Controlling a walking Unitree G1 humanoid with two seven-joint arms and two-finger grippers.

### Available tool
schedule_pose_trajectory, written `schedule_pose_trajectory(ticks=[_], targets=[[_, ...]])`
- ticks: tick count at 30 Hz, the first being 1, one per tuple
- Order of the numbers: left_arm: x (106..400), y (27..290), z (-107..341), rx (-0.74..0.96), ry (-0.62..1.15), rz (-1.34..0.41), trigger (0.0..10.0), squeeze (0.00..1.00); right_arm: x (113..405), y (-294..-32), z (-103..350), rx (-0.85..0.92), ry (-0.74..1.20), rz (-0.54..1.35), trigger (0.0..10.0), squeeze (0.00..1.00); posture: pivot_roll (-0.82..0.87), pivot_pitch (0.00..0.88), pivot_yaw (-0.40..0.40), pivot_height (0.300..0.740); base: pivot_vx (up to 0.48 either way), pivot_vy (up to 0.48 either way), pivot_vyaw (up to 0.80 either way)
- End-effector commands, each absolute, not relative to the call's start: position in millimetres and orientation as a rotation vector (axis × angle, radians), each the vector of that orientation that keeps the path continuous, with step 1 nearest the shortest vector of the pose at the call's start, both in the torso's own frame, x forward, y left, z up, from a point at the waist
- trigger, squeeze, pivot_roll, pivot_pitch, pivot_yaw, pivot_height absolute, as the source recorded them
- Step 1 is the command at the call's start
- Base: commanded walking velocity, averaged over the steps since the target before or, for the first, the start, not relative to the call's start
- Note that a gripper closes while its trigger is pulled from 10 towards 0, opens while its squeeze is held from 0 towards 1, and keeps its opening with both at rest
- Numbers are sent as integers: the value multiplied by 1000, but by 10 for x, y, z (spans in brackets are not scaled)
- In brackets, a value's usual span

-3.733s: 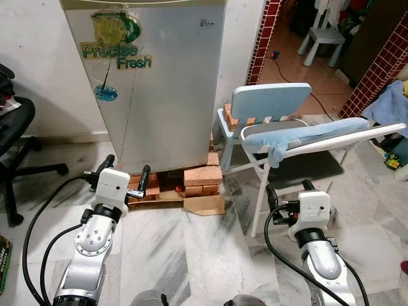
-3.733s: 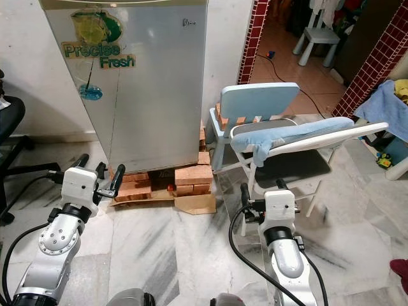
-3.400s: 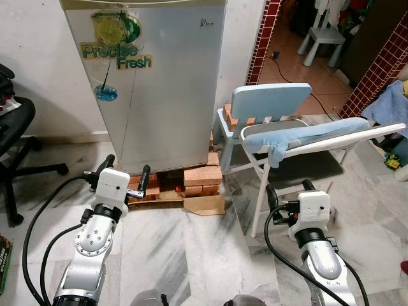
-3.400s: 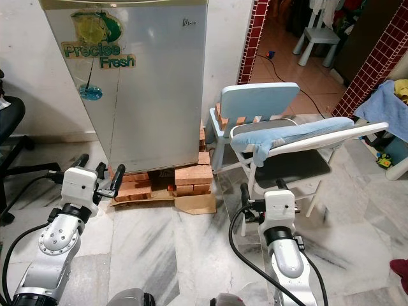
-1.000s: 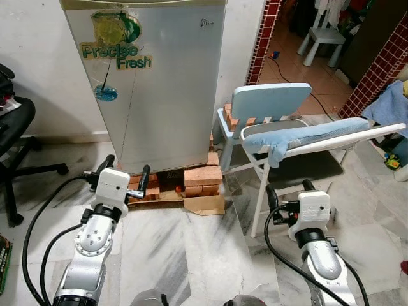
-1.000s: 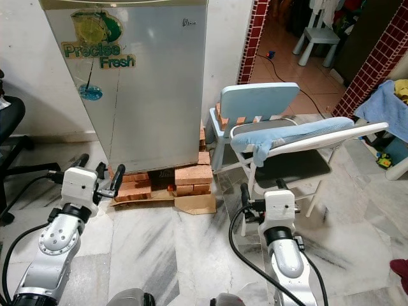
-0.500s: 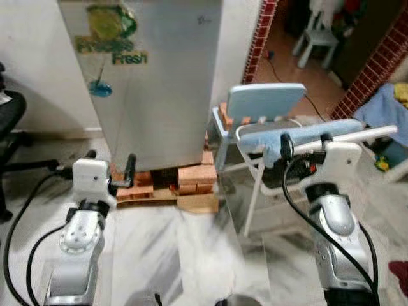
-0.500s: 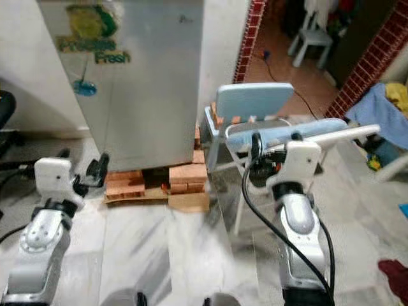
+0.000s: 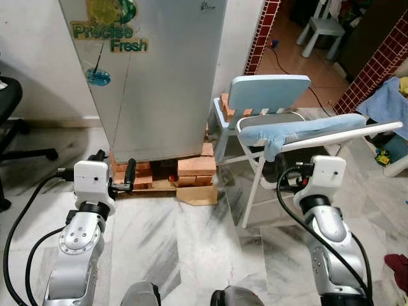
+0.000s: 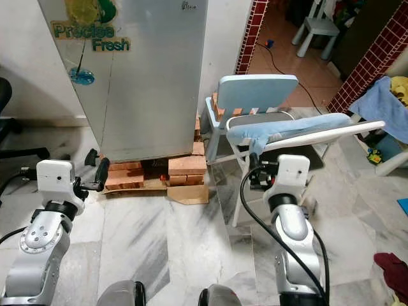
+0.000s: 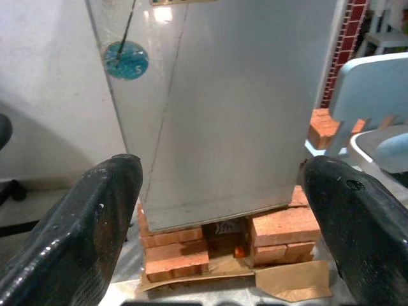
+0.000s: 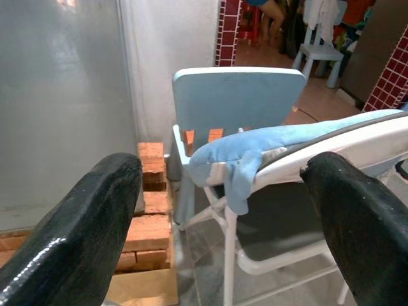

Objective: Restocking fridge

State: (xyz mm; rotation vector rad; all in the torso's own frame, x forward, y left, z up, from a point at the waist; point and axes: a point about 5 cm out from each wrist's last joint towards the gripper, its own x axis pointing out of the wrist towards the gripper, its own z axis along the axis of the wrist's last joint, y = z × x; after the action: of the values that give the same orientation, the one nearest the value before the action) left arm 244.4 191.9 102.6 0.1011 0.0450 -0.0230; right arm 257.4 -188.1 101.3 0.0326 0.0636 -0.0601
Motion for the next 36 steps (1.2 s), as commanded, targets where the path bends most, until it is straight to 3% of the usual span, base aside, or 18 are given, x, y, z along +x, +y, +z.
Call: schedule_pose_trajectory(ticks=[1, 28, 36], targets=[[2465, 1905, 1103, 107, 24, -45, 10000, 0, 2581, -1848, 1107, 39, 34, -53, 10000, 0, -9, 88, -67, 740, 0, 480, 0], [2594, 1854, 1194, 154, -9, -134, 10000, 0, 2698, -1863, 1170, 89, -15, -90, 10000, 0, 4, 70, -27, 740, 0, 476, -788], [2654, 1848, 1239, 203, -18, -183, 10000, 0, 2673, -1782, 1120, 114, -27, -117, 10000, 0, 8, 63, 19, 740, 0, 0, -200]])
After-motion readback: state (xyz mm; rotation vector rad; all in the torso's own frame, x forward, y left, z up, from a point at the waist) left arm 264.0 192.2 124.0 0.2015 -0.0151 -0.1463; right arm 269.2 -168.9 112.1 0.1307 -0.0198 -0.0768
